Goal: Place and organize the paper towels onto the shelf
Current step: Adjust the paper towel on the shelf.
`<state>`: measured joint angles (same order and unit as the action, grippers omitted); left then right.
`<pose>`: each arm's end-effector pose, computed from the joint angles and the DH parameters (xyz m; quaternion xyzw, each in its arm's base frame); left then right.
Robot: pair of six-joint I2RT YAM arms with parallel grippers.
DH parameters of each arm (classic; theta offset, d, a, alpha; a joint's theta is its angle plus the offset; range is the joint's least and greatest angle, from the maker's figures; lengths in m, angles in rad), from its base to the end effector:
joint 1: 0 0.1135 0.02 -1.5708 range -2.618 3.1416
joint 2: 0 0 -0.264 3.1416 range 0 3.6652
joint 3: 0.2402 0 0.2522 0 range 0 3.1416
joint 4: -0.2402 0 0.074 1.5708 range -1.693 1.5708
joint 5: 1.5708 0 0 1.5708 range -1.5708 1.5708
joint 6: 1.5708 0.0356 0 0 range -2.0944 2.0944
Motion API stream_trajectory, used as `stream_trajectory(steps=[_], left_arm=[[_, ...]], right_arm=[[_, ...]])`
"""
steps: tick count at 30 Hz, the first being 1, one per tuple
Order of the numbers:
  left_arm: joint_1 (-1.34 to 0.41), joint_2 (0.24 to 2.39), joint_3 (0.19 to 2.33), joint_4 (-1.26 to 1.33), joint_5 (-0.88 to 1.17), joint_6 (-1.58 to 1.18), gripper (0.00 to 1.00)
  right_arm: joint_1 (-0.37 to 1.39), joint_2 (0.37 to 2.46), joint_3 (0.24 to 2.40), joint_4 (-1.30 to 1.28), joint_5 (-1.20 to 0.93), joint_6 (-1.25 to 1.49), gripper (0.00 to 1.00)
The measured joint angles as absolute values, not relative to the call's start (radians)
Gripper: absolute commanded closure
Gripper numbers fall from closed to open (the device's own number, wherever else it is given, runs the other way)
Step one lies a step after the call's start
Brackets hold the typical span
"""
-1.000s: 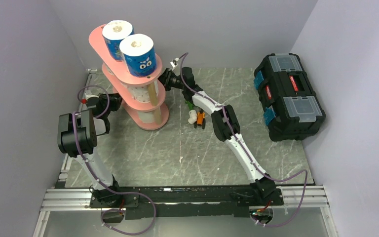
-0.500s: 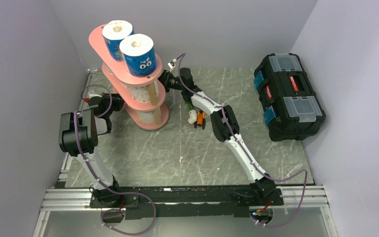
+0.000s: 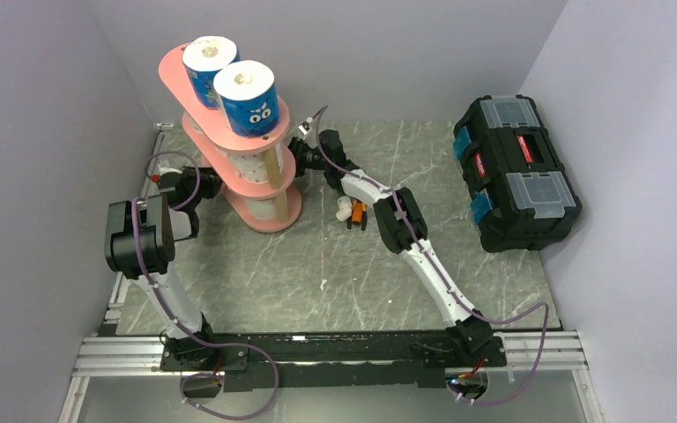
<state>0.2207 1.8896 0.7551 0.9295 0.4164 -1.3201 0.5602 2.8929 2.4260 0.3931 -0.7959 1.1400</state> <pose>0.3593 0.0658 0.1458 -0.4350 0.6355 -0.4593 0.4427 0.5119 0.3511 0.1145 -0.0596 0.7227 0.6587 0.2007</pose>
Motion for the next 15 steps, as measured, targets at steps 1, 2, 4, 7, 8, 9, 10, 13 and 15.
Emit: stream_trajectory(steps=[1, 2, 4, 7, 8, 9, 10, 13, 15], left_arm=[[0.221, 1.890, 0.755, 0.929, 0.419, -1.320, 0.81], [0.221, 1.890, 0.755, 0.929, 0.422, -1.320, 0.81], [0.220, 1.890, 0.755, 0.930, 0.422, -1.320, 0.80], [0.218, 1.890, 0.755, 0.930, 0.423, -1.320, 0.81], [0.218, 1.890, 0.755, 0.930, 0.424, -1.320, 0.81], [0.218, 1.890, 0.755, 0.930, 0.424, -1.320, 0.81], [0.218, 1.890, 0.755, 0.930, 0.425, -1.320, 0.81], [0.217, 1.890, 0.751, 0.931, 0.426, -1.320, 0.81], [0.215, 1.890, 0.743, 0.933, 0.426, -1.320, 0.81]], right_arm=[[0.561, 2.893, 2.418, 0.393, -0.796, 1.139, 0.70], [0.562, 2.893, 2.410, 0.393, -0.797, 1.137, 0.70], [0.563, 2.893, 2.405, 0.393, -0.799, 1.135, 0.70], [0.566, 2.892, 2.403, 0.394, -0.804, 1.133, 0.70], [0.567, 2.891, 2.401, 0.394, -0.805, 1.132, 0.70], [0.569, 2.889, 2.399, 0.394, -0.807, 1.132, 0.70], [0.570, 2.885, 2.394, 0.395, -0.810, 1.130, 0.70], [0.575, 2.873, 2.380, 0.398, -0.815, 1.126, 0.71], [0.578, 2.861, 2.365, 0.398, -0.817, 1.125, 0.71]])
